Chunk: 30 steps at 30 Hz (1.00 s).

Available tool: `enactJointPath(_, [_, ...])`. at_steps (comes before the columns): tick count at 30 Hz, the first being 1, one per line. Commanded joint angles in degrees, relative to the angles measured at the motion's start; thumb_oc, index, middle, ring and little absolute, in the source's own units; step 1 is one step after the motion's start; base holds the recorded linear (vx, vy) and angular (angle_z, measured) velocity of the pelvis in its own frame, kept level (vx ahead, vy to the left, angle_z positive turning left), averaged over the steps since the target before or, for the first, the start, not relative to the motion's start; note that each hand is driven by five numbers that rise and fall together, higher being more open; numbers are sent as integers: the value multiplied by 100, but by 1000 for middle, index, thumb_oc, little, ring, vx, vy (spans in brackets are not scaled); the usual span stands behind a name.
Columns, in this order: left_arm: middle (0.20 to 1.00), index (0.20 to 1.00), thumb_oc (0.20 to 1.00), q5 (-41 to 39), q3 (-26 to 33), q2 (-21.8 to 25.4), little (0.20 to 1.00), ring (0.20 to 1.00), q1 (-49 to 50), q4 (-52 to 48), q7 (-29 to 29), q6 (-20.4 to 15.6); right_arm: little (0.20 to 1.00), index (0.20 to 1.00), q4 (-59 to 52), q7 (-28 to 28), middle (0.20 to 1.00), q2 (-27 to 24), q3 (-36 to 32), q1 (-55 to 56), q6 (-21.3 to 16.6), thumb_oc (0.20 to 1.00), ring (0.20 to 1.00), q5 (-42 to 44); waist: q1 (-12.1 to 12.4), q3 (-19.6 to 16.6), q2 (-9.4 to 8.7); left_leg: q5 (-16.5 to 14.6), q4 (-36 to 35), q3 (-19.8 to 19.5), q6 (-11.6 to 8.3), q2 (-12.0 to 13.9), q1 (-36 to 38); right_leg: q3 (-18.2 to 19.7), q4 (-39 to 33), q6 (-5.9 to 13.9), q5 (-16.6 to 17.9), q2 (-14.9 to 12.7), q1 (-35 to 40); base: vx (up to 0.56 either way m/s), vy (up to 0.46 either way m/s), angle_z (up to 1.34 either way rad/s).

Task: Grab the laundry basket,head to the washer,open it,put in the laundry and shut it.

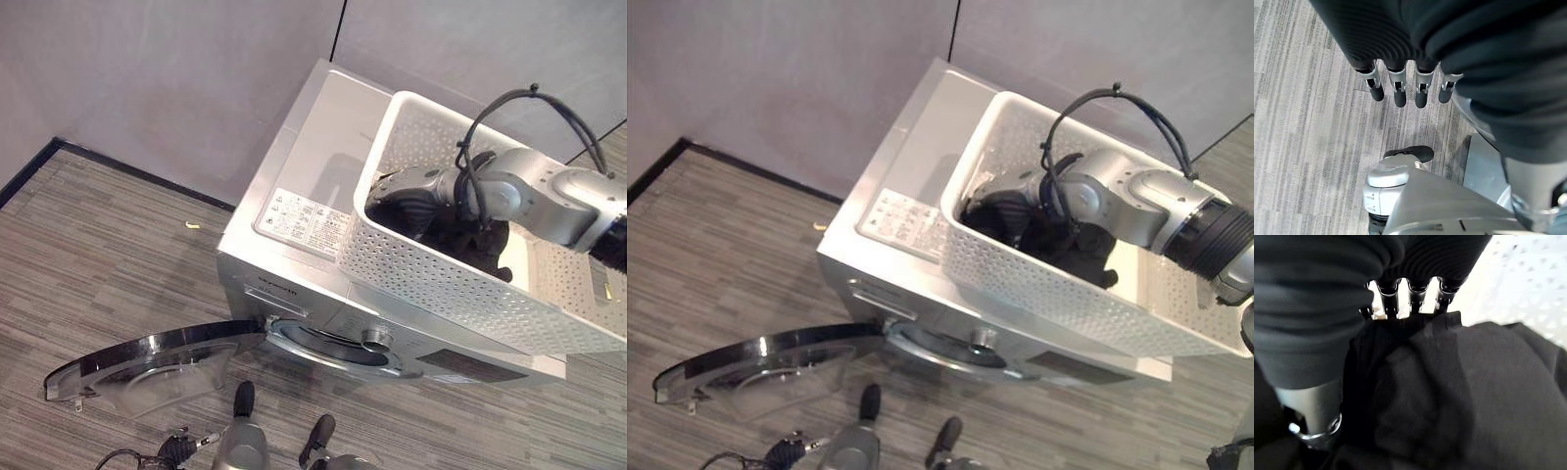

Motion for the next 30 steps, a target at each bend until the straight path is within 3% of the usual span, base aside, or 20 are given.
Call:
enactJointPath(1, [1000,1000,1000,-81,-11,1,1000,1000,-31,73,60,-34,200,200,-66,445,200,64,138,442,128,200,200,468,122,-114,39,8,-254,-223,-11,-147,-70,-52,281,298,-48,-164,-97,0,0,0])
enactJointPath(7, [1000,1000,1000,-24,92,-11,1000,1000,53,200,27,3,200,200,42,155,200,-64,-161,681,35,200,200,190,37,-208,119,-10,-247,-217,-18,-134,22,-22,291,294,-85,-175,-28,0,0,0])
enactJointPath(13, [1000,1000,1000,67,107,-86,1000,1000,202,299,14,2,200,200,327,-420,200,-254,-1190,1494,-44,200,200,-198,-21,-347,207,-34,-255,-278,-13,-151,141,-71,301,286,-140,-183,106,3,-7,2])
enactJointPath(16, [1000,1000,1000,265,-16,-196,1000,1000,314,403,-46,25,200,200,847,-994,200,-297,-2439,2343,8,200,200,-286,-96,-492,339,-42,-256,-327,-9,-161,239,-112,310,273,-195,-184,239,26,-30,3])
enactJointPath(18, [1000,1000,1000,283,-62,-193,1000,1000,324,424,-55,30,200,200,912,-1045,200,-266,-2745,2604,-1,200,200,-161,-82,-524,337,-43,-254,-350,-12,-163,259,-122,303,272,-204,-188,273,17,-20,13])
enactJointPath(19, [1000,1000,1000,295,-106,-271,1000,1000,344,468,-86,18,200,200,1219,-1246,200,-112,-3438,3080,40,200,200,382,-119,-603,402,-46,-256,-385,-6,-172,302,-162,286,265,-230,-184,352,0,0,0])
enactJointPath(21, [1000,1000,1000,293,-131,-240,1000,1000,343,468,-87,18,200,200,1193,-1242,200,-119,-3524,3167,42,200,200,371,-92,-602,375,-47,-256,-384,-7,-173,307,-161,283,265,-231,-185,358,14,-20,8])
enactJointPath(22, [1000,1000,1000,292,-207,-304,1000,1000,379,458,-116,-5,200,200,1280,-1418,200,50,-4413,3700,99,200,200,805,-118,-719,432,-59,-256,-409,-1,-178,374,-203,256,253,-262,-176,456,25,-30,17])
enactJointPath(26, [1000,1000,1000,338,-383,-358,1000,1000,382,381,-138,-29,200,200,1679,-1844,200,275,-5253,4003,135,200,200,1075,-145,-850,482,-61,-256,-464,10,-201,440,-241,244,232,-289,-167,546,15,-22,11])
enactJointPath(30, [1000,1000,1000,406,-728,-409,1000,1000,310,292,-22,-50,200,200,2322,-2647,200,623,-6195,3690,-12,200,200,1969,-151,-1002,575,-100,-236,-529,-6,-215,577,-287,277,203,-381,-137,716,-3,-33,4])
